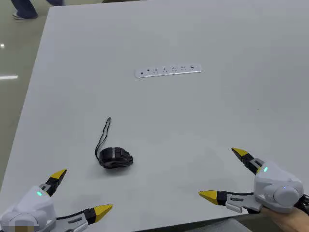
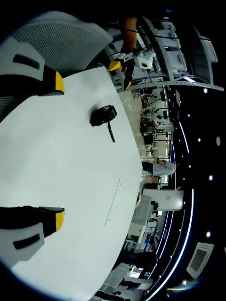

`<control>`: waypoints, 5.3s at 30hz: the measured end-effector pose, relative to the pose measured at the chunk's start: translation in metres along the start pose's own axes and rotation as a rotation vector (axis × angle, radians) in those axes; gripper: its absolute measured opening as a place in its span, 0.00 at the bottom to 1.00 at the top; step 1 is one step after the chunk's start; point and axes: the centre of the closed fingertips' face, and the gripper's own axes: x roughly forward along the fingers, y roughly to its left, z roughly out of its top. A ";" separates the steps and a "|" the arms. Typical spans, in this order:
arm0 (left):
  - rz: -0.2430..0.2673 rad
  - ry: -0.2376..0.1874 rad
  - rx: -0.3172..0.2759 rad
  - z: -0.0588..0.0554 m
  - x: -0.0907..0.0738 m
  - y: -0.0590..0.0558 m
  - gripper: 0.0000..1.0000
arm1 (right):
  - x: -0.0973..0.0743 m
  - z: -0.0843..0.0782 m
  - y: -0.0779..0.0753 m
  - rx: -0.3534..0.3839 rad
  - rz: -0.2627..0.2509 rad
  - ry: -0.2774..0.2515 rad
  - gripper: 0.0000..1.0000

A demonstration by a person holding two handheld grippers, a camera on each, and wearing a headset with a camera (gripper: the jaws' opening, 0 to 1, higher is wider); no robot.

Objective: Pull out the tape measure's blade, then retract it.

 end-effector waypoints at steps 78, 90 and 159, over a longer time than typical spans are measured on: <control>-0.149 0.119 0.295 0.010 0.055 0.026 0.70 | 0.069 0.017 0.014 -0.230 0.305 0.023 0.76; -0.205 0.180 0.393 0.001 0.072 0.031 0.62 | 0.090 0.015 0.019 -0.288 0.366 0.043 0.67; -0.431 0.355 0.619 -0.023 0.132 0.036 0.30 | 0.209 0.016 0.080 -0.415 0.607 0.085 0.41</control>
